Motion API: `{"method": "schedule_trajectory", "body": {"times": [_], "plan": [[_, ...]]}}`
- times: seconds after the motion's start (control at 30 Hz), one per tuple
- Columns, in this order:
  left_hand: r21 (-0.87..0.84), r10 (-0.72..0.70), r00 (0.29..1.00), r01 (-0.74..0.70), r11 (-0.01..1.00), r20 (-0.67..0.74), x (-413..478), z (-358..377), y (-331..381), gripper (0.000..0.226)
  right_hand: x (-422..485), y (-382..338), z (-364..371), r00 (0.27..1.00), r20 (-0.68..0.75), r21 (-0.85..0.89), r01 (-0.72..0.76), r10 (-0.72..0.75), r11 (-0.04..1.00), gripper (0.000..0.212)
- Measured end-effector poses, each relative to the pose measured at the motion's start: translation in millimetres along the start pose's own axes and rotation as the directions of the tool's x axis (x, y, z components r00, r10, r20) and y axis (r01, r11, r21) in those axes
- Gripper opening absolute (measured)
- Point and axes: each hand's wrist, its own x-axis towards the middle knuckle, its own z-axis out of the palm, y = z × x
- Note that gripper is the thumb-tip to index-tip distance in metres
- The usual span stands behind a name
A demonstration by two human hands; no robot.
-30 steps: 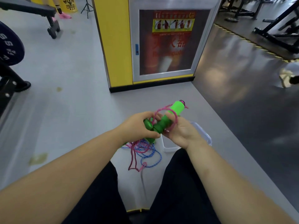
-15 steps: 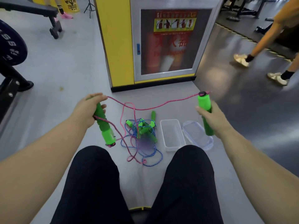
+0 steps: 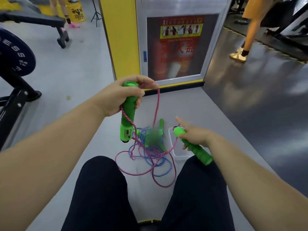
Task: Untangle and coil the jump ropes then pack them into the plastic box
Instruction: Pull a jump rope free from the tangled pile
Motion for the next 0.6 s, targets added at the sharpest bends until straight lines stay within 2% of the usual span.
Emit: {"method": "schedule_trajectory", "body": {"times": [0.1, 0.23, 0.33, 0.37, 0.43, 0.47, 0.53, 0.6], "plan": [[-0.006, -0.038, 0.998, 0.038, 0.999, 0.055, 3, 13, -9, 0.034, 0, -12, 11, 1.0, 0.021, -0.054, 0.002, -0.001, 0.999, 0.07], [-0.067, -0.073, 0.992, 0.08, 0.994, 0.101, 6, 33, -25, 0.034, -3, -26, 27, 0.998, 0.008, 0.147, 0.063, -0.064, 0.987, 0.053], [-0.125, -0.049, 0.993, 0.063, 0.99, 0.11, 8, 42, -24, 0.036, 8, -29, 41, 0.995, -0.053, 0.034, 0.083, -0.081, 0.996, 0.088], [-0.144, -0.039, 0.993, 0.054, 0.988, 0.108, 9, 42, -20, 0.037, 12, -29, 44, 0.99, -0.117, 0.016, 0.079, -0.077, 0.997, 0.085], [-0.182, -0.032, 0.993, 0.053, 0.982, 0.116, 6, 38, -12, 0.038, 16, -25, 41, 0.968, -0.249, -0.05, 0.032, -0.043, 0.998, 0.062], [-0.177, -0.039, 0.993, 0.059, 0.982, 0.115, 4, 34, -8, 0.038, 19, -21, 37, 0.961, -0.274, -0.023, 0.024, -0.029, 0.999, 0.054], [-0.087, -0.093, 0.994, 0.097, 0.991, 0.058, 1, 23, -5, 0.038, 18, -17, 27, 0.959, -0.284, 0.256, 0.052, 0.024, 0.965, 0.044], [0.046, -0.196, 0.978, 0.2, 0.979, -0.071, -1, 13, -15, 0.03, 10, -22, 15, 0.968, -0.244, 0.57, 0.091, 0.062, 0.817, 0.033]]}}
